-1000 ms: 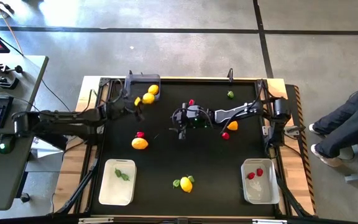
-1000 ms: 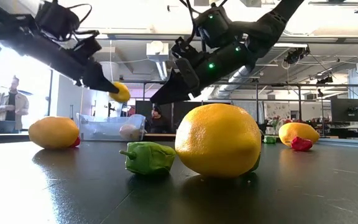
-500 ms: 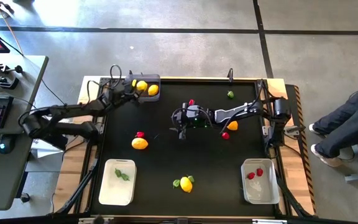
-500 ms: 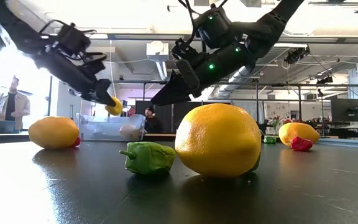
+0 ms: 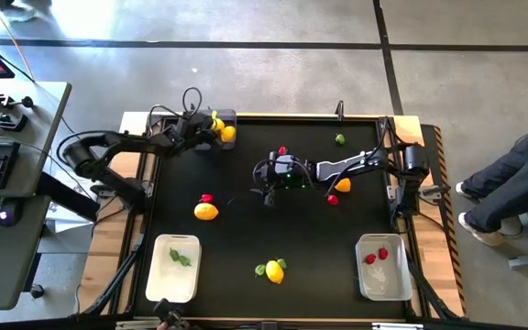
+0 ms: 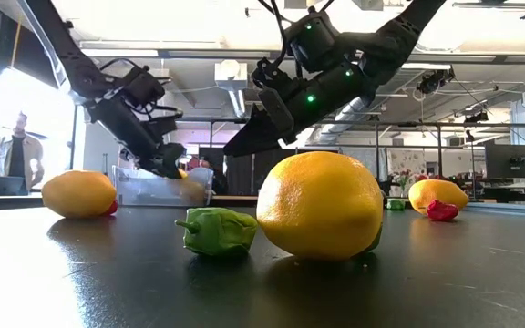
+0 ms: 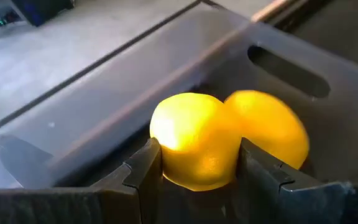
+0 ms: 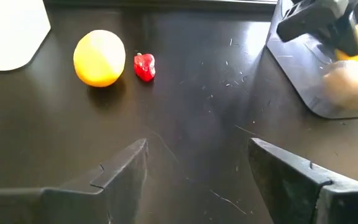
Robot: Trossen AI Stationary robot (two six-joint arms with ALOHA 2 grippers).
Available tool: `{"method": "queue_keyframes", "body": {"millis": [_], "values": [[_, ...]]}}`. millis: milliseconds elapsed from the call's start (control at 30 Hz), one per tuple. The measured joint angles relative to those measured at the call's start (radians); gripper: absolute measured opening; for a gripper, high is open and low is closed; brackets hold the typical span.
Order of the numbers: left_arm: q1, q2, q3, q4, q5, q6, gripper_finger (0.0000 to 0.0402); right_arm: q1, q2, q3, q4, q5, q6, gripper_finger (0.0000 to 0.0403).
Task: Sort produce into baskets
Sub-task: Put the yellow lemon into the black bin, then put the red chili pepper into the gray bin
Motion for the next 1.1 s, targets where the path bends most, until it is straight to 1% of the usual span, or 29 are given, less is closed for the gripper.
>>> {"method": "queue_keyframes", "body": {"millis": [133, 400, 567, 900, 1000, 1100], "values": [[-0.002, 0.012, 0.002, 0.004, 0.000, -0.009, 0.0159, 0.000, 0.000, 0.000, 0.000, 0.000, 0.000, 0.0268], [-0.002, -0.014, 0.002, 0.001, 0.000, -0.009, 0.0220, 0.000, 0.000, 0.000, -0.002, 0.000, 0.000, 0.0268], [-0.018, -0.049, -0.002, 0.000, 0.000, -0.009, 0.0241, 0.000, 0.000, 0.000, -0.008, 0.002, 0.000, 0.0268], [-0.087, -0.138, -0.004, -0.024, -0.027, 0.024, 0.0244, 0.000, 0.000, 0.000, -0.017, 0.005, 0.001, 0.0268], [-0.110, -0.167, -0.033, 0.003, -0.030, 0.035, 0.0235, 0.000, 0.000, 0.000, -0.016, 0.067, 0.035, 0.0268], [-0.126, -0.208, -0.079, 0.052, -0.035, 0.037, 0.0215, 0.000, 0.000, 0.000, -0.028, 0.118, 0.053, 0.0268]]}}
